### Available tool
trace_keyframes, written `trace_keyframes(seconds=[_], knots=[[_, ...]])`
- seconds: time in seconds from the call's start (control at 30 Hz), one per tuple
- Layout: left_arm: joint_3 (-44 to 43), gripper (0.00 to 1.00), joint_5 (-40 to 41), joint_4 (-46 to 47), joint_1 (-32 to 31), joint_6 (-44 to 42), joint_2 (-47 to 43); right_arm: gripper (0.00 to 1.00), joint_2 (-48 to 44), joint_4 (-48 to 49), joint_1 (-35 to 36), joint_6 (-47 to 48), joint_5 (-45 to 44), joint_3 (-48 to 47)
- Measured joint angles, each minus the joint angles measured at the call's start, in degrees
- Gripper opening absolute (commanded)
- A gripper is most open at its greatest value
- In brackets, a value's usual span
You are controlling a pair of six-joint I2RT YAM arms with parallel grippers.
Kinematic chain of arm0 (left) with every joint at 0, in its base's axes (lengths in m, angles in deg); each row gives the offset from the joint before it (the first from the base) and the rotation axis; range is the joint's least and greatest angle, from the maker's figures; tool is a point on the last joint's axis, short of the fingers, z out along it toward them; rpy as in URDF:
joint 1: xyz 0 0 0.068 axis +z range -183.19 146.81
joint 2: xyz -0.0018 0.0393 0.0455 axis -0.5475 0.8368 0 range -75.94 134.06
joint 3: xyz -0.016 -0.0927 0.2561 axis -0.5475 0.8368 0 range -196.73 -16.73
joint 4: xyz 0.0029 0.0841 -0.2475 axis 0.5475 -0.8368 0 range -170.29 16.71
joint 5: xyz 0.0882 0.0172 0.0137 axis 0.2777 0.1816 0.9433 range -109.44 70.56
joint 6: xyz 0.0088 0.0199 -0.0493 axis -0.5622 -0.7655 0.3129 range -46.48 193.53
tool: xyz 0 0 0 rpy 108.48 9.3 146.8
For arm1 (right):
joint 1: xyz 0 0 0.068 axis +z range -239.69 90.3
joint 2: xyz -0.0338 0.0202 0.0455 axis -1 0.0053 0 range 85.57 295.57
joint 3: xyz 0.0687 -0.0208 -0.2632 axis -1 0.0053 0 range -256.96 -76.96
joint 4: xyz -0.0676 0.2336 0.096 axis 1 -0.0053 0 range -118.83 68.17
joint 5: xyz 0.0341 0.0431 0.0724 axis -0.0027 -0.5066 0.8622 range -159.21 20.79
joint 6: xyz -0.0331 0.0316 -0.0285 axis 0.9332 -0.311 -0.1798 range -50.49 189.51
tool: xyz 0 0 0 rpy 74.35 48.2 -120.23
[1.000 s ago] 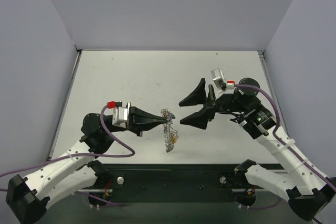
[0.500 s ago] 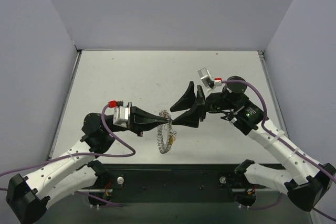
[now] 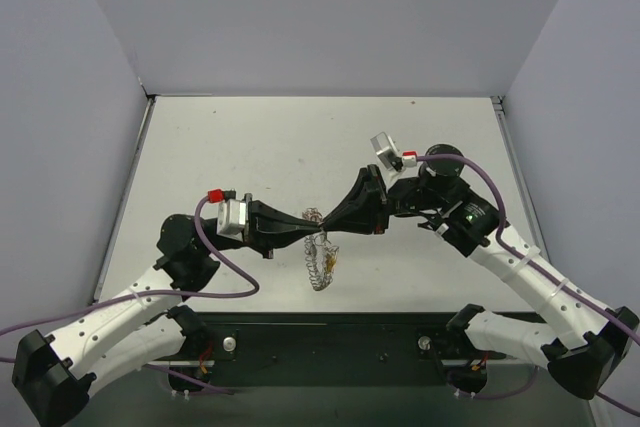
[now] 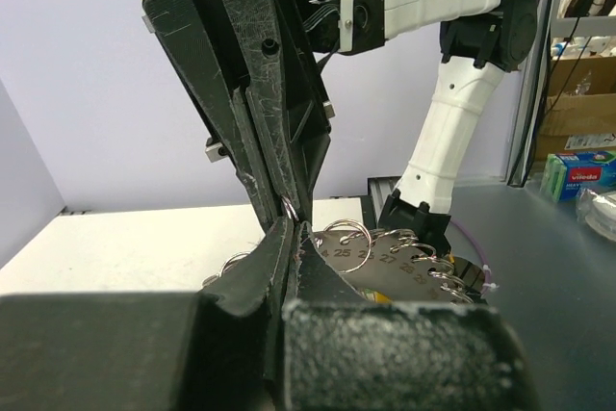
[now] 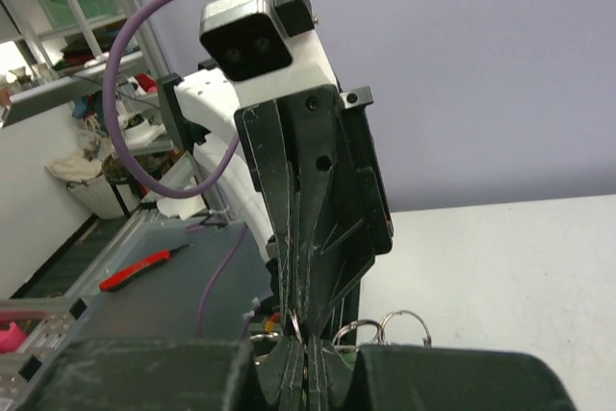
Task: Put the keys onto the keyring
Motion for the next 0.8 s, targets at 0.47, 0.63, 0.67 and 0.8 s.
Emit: trace_keyframes(seconds=[0.47, 0.63, 0.67, 0.8], knots=[[-1.11, 0.4, 3.89, -8.07, -0.11, -1.99, -2.67, 0.0, 0.55, -7.85, 0.33, 5.27, -2.71, -2.97], [-9.05, 0.5, 5.81, -19.08, -0.09, -5.25, -4.57, 0.0, 0.72, -15.19, 0.28, 8.26, -4.68, -4.66], [-11.47, 0.53, 6.14, -21.81, -0.09, -6.03, -4.48, 0.0, 0.9, -16.81, 0.28, 9.16, -5.07, -5.2], [-22.23, 0.63, 6.86, -34.73, -0.09, -9.44, -2.12, 0.0, 2.32, -23.19, 0.31, 12.81, -6.97, -8.63]])
